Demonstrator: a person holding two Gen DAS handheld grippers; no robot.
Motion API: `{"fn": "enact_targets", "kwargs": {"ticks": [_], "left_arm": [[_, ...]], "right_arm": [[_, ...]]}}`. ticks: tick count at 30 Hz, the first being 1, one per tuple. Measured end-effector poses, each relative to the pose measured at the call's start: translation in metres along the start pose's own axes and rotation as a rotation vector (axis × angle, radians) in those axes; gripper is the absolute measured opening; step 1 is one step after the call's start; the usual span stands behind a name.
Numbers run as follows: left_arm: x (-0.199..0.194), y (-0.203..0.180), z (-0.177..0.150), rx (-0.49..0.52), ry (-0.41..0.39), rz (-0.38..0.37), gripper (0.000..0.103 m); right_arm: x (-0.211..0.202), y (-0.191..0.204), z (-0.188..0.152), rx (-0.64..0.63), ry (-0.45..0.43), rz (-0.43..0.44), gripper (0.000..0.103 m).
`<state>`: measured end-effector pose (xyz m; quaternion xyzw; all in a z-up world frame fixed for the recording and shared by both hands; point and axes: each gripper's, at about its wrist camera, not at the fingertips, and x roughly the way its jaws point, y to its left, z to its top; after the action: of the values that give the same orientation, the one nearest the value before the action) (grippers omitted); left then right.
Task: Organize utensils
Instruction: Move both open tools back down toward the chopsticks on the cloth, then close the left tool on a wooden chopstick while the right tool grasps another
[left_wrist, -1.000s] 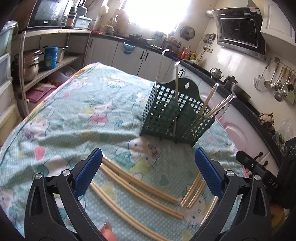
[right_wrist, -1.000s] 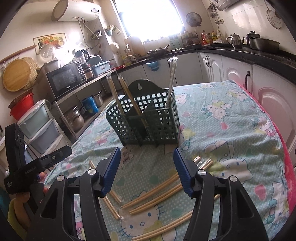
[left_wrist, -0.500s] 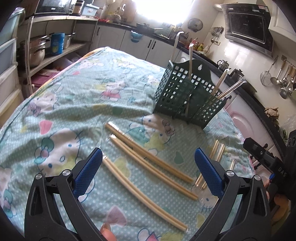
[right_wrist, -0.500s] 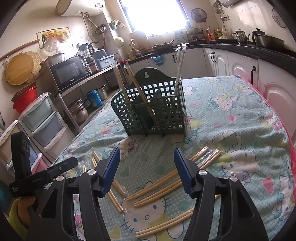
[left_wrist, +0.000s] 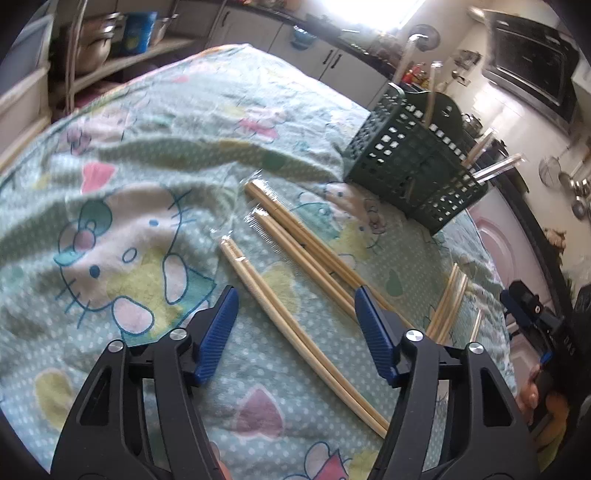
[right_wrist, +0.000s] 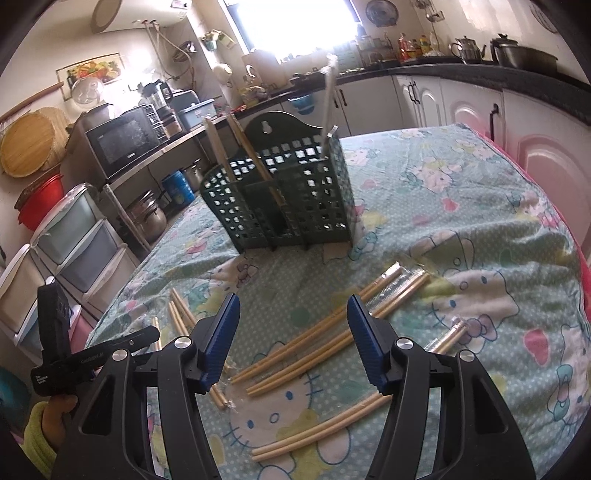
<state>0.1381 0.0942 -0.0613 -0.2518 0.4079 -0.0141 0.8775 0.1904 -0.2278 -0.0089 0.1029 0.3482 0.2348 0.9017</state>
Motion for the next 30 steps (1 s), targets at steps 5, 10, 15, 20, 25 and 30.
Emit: {"fn": "enact_targets", "kwargs": {"ticks": [5, 10, 15, 20, 25, 30], "left_arm": [[0.005, 0.000, 0.006, -0.008, 0.000, 0.021, 0.050], [0.011, 0.000, 0.012, -0.007, -0.001, 0.068, 0.045], [0.016, 0.002, 0.018, -0.006, -0.005, 0.102, 0.035], [0.019, 0.005, 0.022, 0.002, -0.008, 0.128, 0.027], [0.020, 0.006, 0.024, 0.005, -0.010, 0.137, 0.021], [0.021, 0.009, 0.026, 0.000, -0.009, 0.133, 0.019]], "right_arm": [[0.005, -0.014, -0.001, 0.032, 0.025, -0.015, 0.058], [0.017, -0.032, 0.000, 0.080, 0.081, -0.049, 0.058], [0.032, -0.051, 0.005, 0.131, 0.125, -0.084, 0.057], [0.047, -0.067, 0.015, 0.187, 0.164, -0.099, 0.052], [0.060, -0.085, 0.022, 0.245, 0.196, -0.134, 0.049], [0.069, -0.100, 0.025, 0.296, 0.203, -0.131, 0.041]]}}
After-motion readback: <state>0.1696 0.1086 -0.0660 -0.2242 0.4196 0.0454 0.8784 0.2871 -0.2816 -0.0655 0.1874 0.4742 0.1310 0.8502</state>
